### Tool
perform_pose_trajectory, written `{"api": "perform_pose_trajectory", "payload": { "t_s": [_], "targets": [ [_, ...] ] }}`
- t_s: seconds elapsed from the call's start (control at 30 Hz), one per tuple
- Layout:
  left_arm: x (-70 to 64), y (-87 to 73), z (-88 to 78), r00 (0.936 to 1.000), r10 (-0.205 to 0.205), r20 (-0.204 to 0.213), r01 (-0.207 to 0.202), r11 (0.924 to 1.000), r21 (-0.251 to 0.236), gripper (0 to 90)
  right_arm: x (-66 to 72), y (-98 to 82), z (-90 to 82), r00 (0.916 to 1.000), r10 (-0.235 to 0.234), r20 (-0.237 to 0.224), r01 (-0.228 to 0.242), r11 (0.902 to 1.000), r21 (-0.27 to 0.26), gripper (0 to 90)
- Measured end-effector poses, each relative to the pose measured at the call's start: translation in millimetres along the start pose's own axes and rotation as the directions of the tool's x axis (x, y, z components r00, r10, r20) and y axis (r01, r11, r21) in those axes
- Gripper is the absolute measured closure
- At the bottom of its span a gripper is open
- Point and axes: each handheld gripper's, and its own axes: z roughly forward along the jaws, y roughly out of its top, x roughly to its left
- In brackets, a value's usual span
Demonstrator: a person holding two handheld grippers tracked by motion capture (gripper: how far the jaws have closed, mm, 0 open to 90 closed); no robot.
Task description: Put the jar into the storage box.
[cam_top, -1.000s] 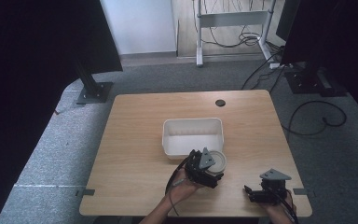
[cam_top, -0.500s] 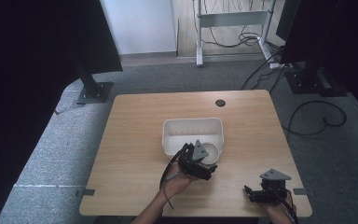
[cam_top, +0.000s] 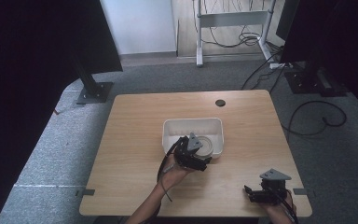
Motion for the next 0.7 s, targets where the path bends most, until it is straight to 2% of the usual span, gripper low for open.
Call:
{"api": "perform_pose_trajectory", "payload": {
  "t_s": [0.33,0.7],
  "targets": [
    [10.3,4.4,7.7,0.9994,-0.012,-0.034,0.012,0.9999,-0.004,10.3,0.0,0.0,0.1,1.0,0.0,0.0,0.0,1.0,-0.001,2.9],
    [16.3,9.2,23.8,0.9963,-0.049,-0.07,0.049,0.9988,-0.003,10.2,0.0,0.0,0.0,1.0,0.0,0.001,0.0,1.0,-0.001,2.9]
  ]
}}
